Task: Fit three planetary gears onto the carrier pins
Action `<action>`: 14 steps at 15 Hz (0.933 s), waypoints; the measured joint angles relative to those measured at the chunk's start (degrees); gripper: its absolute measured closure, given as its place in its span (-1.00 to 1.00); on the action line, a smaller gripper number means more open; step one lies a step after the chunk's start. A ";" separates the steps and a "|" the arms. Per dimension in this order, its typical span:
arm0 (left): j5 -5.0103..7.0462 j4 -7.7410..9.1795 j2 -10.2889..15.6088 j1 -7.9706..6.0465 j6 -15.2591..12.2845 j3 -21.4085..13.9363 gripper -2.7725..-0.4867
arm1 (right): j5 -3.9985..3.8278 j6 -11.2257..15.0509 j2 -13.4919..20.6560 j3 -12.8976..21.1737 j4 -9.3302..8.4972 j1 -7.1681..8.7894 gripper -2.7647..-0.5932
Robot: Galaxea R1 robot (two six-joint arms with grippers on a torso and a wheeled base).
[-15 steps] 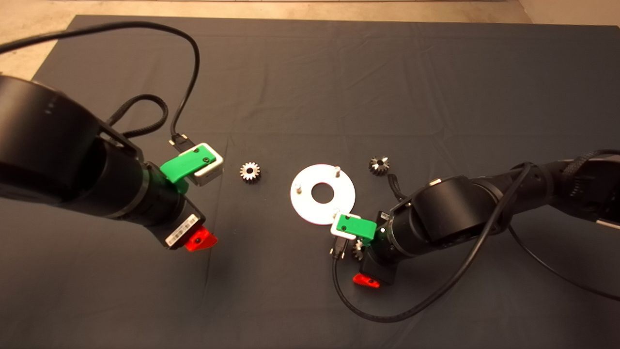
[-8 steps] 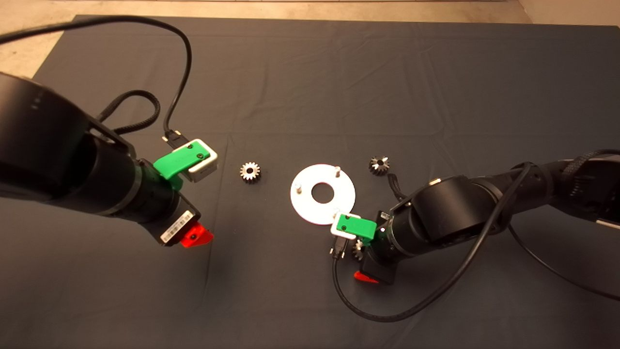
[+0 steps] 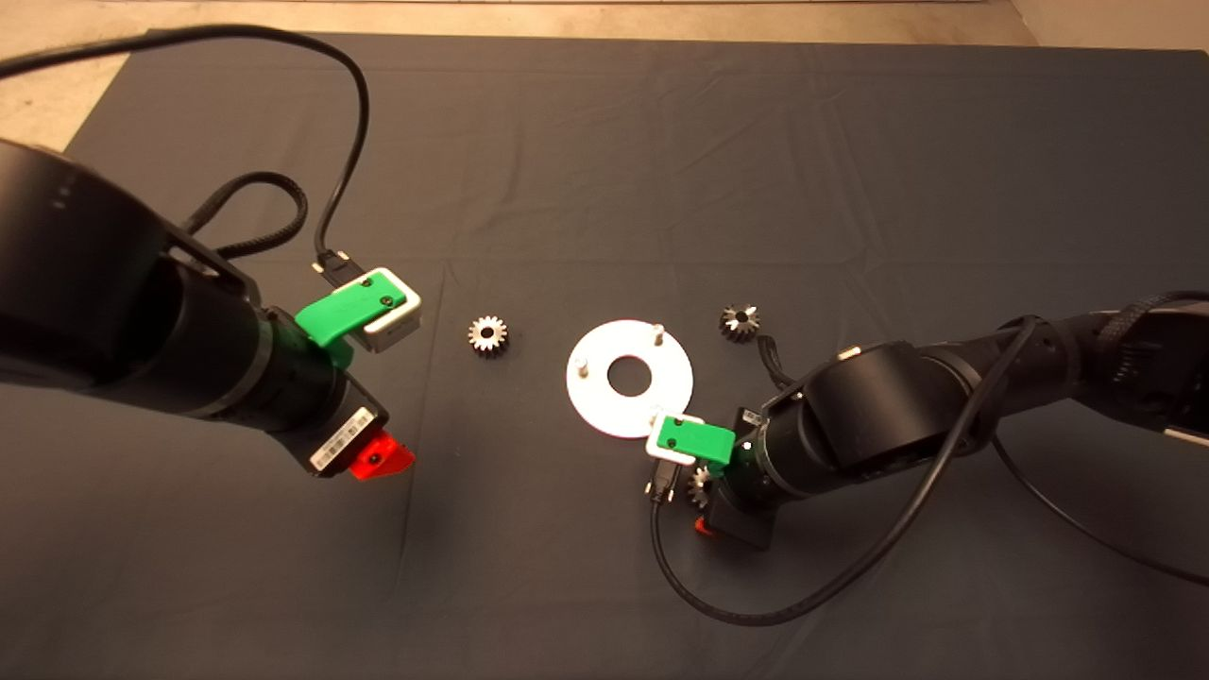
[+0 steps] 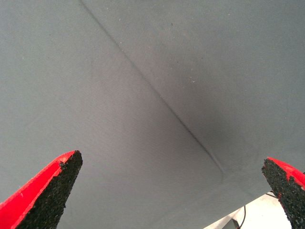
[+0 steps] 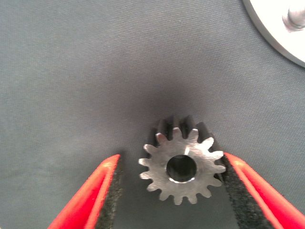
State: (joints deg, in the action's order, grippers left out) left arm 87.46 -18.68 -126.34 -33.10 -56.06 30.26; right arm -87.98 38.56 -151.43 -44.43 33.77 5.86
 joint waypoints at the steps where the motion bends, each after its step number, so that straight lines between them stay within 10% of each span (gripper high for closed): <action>1: 0.00 0.00 0.00 -0.03 -0.02 0.00 -1.00 | -0.11 -0.02 0.00 -0.05 0.13 0.00 0.25; 14: -0.01 0.00 0.18 -1.11 -0.02 0.00 -1.00 | -0.04 -0.91 0.05 -0.07 0.20 0.00 0.54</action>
State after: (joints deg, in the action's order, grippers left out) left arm 87.45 -18.68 -126.16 -34.21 -56.09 30.26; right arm -88.03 37.64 -151.38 -44.51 33.98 5.86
